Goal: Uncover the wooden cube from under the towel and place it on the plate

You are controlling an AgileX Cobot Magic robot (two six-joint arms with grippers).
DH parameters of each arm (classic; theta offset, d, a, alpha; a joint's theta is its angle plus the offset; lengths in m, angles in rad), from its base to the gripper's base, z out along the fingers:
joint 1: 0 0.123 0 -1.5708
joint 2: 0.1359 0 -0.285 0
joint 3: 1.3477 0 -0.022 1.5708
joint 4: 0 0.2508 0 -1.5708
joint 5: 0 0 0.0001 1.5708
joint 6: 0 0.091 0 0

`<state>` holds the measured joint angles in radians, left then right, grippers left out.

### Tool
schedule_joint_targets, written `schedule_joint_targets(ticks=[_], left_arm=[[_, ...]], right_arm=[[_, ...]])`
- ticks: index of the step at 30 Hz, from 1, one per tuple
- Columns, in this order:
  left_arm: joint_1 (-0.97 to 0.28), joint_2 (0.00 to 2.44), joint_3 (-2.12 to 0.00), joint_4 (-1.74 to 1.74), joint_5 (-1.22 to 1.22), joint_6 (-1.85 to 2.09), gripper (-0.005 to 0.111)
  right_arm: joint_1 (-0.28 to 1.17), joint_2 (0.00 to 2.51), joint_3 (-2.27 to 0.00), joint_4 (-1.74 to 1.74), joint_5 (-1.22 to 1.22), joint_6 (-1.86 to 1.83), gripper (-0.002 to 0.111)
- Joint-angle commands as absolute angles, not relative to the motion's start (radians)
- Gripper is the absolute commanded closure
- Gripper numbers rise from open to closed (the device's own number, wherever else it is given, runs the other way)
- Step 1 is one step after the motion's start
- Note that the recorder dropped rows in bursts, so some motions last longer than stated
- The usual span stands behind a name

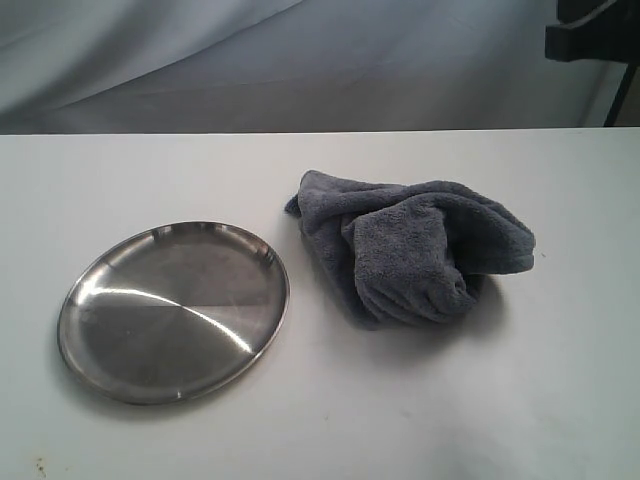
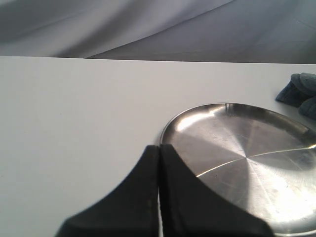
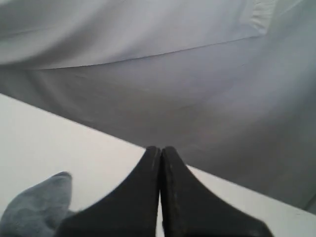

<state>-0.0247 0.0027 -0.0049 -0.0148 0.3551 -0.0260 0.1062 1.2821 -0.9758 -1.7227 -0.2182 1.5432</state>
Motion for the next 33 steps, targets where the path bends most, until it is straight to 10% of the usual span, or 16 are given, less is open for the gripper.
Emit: schedule_joint_targets(ticks=[1, 24, 33], left_arm=[[-0.024, 0.0, 0.0, -0.015, 0.345, -0.025, 0.107], [-0.024, 0.0, 0.0, -0.015, 0.345, -0.025, 0.107], [-0.024, 0.0, 0.0, -0.015, 0.345, -0.025, 0.107]], right_arm=[[0.167, 1.29, -1.039, -1.72, -0.128, 1.5, 0.108], [0.328, 1.354, -1.083, -1.708, -0.184, 1.552, 0.108], [0.385, 1.354, -0.979, -0.649, -0.086, 0.428, 0.108]])
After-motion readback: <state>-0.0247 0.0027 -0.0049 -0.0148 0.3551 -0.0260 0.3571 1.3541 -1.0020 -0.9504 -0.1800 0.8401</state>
